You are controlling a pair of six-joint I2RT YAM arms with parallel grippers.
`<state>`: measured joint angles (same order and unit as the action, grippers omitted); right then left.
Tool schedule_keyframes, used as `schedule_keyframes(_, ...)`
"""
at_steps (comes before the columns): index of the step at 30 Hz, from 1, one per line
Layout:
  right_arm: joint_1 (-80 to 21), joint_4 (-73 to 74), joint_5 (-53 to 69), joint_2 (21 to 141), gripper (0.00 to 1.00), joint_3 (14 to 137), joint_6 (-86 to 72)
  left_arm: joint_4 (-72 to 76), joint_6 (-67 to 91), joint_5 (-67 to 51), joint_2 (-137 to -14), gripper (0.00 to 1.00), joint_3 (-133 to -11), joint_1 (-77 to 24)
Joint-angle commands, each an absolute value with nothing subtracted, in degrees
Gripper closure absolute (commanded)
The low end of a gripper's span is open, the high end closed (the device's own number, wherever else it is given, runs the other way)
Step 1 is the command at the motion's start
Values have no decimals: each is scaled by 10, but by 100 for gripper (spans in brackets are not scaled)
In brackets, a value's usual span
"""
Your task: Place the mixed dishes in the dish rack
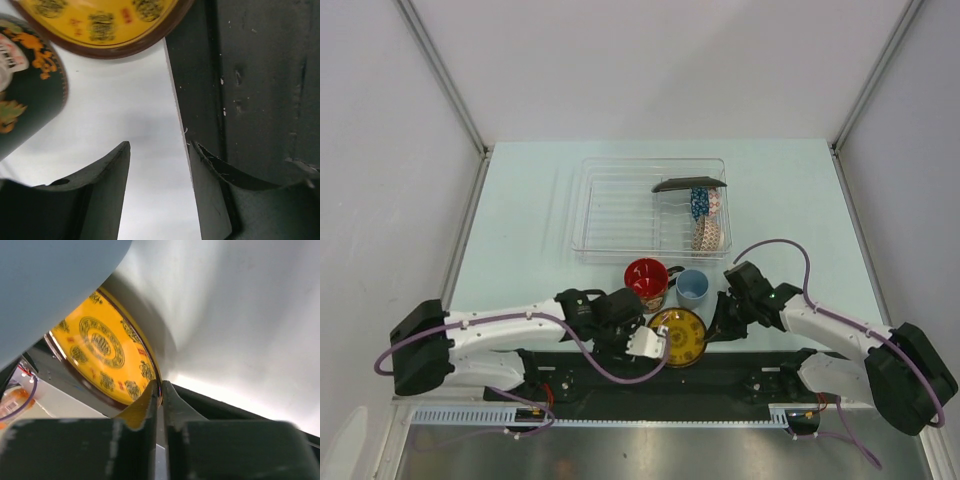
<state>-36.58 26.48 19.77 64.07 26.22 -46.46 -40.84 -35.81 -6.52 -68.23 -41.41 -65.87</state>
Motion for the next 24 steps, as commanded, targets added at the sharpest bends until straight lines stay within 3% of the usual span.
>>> schedule_keyframes(1, -378, 255, 178, 628, 100, 263, -486, -338, -349, -4, -716, 44, -399, -670)
schedule_keyframes(10, -381, 260, 170, 625, 100, 262, -489, -244, -348, 47, -794, 45, -395, -670)
schedule_keyframes(20, -374, 263, 180, 632, 100, 262, -479, -229, -325, 6, -888, 44, -474, -670)
schedule_keyframes(23, -374, 260, 184, 637, 77, 264, -479, -236, -322, -10, -905, 44, -493, -671)
schedule_keyframes(24, -374, 260, 185, 640, 63, 264, -479, -237, -322, -12, -910, 44, -497, -671)
